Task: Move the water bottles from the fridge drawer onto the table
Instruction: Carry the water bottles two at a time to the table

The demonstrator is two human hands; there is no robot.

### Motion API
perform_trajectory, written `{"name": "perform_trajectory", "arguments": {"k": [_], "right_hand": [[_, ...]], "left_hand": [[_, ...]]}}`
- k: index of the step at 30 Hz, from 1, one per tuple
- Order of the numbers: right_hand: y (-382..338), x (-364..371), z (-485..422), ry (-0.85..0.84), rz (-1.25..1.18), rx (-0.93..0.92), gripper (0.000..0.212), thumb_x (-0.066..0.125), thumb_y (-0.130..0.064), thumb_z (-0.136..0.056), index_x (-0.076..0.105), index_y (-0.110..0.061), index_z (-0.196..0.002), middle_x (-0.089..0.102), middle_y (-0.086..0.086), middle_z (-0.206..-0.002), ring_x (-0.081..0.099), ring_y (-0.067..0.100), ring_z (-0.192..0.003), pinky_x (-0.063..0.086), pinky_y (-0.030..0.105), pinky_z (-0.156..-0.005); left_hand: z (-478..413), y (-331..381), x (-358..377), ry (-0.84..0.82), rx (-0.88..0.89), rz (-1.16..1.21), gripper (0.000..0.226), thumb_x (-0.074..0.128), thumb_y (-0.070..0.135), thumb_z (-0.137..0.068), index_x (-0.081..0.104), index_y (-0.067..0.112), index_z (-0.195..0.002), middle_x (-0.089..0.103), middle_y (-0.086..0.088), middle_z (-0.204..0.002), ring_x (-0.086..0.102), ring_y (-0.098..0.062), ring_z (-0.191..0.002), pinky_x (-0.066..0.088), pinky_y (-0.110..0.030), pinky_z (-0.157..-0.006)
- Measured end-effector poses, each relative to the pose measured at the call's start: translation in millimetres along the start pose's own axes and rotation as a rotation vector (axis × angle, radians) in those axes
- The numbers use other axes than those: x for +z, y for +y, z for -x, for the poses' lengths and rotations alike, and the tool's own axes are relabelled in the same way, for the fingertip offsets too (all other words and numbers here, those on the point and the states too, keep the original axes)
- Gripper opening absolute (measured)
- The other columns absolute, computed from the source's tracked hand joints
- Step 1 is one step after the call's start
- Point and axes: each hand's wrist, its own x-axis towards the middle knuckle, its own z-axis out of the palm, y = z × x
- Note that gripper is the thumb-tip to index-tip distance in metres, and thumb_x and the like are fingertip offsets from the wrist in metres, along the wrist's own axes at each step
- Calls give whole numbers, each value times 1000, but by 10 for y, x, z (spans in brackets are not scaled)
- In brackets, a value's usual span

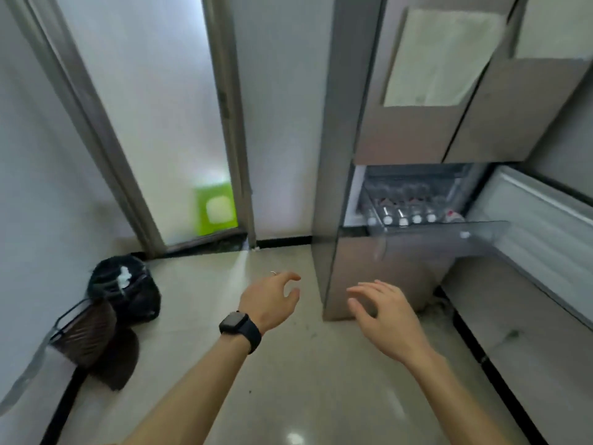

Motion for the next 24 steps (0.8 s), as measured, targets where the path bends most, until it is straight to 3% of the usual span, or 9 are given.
{"name": "perform_trajectory", "arguments": {"k": [8,12,16,24], "right_hand": [[1454,-771,-587,137,-19,204,31,55,-44,-97,64,-35,-126,59,-17,-133,37,13,-138,24,24,-112],[2143,-939,-1137,177,-45,269,35,55,-46,-96,61,-36,-129,58,-17,-132,38,11,-137,31,28,-112],[2734,-1091,-1634,139,-69,336,39,53,-49,-96,57,-35,-133,57,-16,-132,43,10,-131,41,32,-107],[3801,-1248,-2393,73,-95,473,43,58,-45,-95,55,-27,-134,61,-6,-131,53,17,-123,45,32,-101]], "left_hand": [[-1462,1453,584,-75,273,7,34,48,41,-99,57,37,-132,61,8,-133,55,-15,-123,52,-35,-93],[-2299,1915,959,-114,331,13,33,49,39,-100,57,37,-132,61,7,-133,57,-14,-119,53,-34,-92],[-3016,2272,1315,-192,320,53,34,50,40,-99,57,35,-132,60,7,-134,57,-14,-120,52,-34,-94],[-4121,2818,2009,-420,179,146,39,55,35,-94,58,30,-132,63,1,-131,62,-21,-113,54,-39,-94]]}}
